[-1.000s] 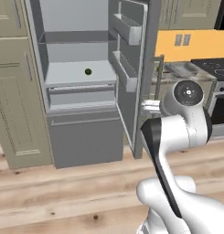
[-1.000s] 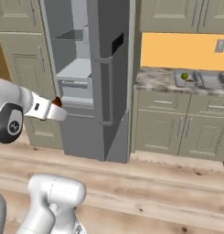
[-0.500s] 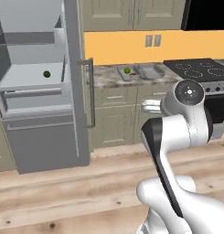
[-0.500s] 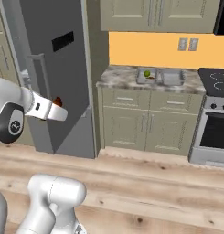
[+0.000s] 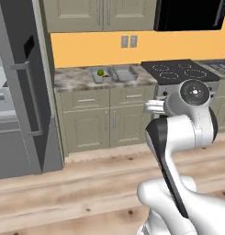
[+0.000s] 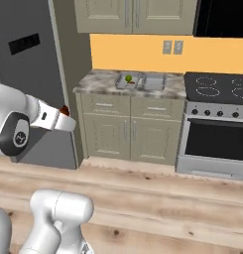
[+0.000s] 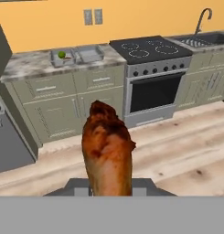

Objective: Place one lime and one chicken drumstick in each tupperware on the nearby counter, to pack two identical lunches.

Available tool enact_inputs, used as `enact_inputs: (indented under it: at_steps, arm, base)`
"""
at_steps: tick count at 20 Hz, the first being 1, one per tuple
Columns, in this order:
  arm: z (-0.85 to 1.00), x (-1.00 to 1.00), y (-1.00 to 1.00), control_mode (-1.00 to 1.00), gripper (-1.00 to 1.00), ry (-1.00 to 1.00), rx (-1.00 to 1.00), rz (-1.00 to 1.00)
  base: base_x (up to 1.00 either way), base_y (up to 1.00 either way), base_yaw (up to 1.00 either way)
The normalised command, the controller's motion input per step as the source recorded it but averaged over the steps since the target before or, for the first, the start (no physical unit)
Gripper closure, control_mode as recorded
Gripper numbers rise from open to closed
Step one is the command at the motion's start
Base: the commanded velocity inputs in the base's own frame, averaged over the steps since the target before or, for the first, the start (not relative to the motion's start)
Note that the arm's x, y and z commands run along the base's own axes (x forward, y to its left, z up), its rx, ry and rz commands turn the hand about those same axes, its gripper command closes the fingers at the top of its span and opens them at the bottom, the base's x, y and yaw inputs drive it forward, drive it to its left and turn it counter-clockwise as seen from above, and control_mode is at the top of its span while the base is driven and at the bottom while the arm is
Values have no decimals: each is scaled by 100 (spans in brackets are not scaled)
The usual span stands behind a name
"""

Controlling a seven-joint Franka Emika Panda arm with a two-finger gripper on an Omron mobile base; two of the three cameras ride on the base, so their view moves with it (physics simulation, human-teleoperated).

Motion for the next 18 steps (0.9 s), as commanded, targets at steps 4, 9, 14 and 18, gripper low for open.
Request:
enact_inputs:
  at_steps: [4, 9, 14, 18]
  arm:
    - [0, 0, 0, 100, 100, 0, 0, 0]
    - [0, 0, 0, 100, 100, 0, 0, 0]
    - [0, 0, 0, 100, 100, 0, 0, 0]
    - [0, 0, 0, 100, 100, 0, 0, 0]
  base:
    - [83, -43, 0]
    - [100, -33, 0]
    - [100, -41, 0]
    - [100, -37, 0]
